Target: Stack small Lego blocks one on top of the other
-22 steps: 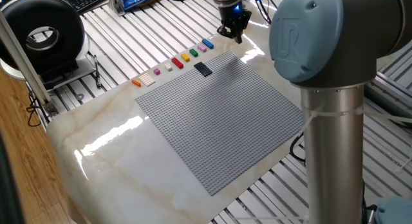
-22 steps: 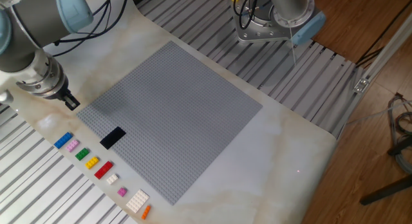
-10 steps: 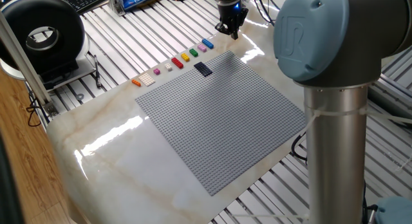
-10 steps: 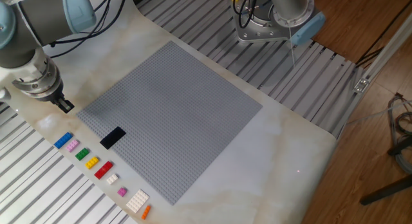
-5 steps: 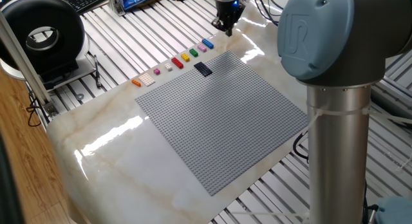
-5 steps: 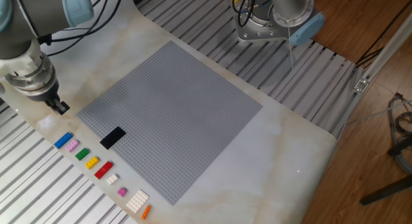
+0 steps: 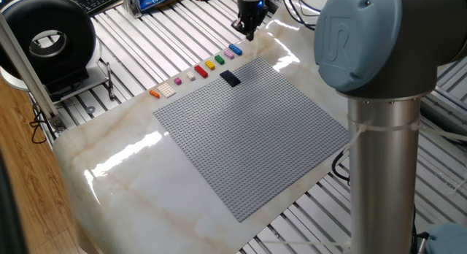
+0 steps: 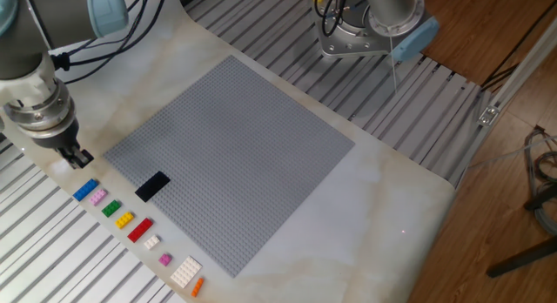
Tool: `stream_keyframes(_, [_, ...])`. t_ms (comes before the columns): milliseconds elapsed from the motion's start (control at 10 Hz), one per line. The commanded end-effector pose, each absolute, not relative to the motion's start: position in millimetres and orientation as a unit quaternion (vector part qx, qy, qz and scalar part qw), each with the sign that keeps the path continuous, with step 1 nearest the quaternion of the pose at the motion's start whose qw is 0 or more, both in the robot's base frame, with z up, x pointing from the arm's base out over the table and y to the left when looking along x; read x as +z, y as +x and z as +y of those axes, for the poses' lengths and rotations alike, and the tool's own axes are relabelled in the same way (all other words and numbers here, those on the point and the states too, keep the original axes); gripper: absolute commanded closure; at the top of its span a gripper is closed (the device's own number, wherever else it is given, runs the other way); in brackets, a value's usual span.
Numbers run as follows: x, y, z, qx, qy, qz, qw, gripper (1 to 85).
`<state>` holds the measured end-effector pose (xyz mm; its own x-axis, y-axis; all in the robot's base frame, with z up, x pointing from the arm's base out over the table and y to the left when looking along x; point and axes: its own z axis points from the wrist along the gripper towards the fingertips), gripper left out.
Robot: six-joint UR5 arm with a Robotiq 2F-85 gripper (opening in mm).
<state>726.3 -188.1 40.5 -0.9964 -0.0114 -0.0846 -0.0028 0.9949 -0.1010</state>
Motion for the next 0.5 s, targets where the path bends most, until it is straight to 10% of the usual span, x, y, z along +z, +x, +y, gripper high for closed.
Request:
stream_keyframes(0, [40.6, 736.2, -174.4, -0.027, -0.019, 0.998, 0.061, 38.3])
stream_keyframes(400, [39.6, 734.7, -176.7, -0.030, -0.036, 0.997, 0.058, 31.7])
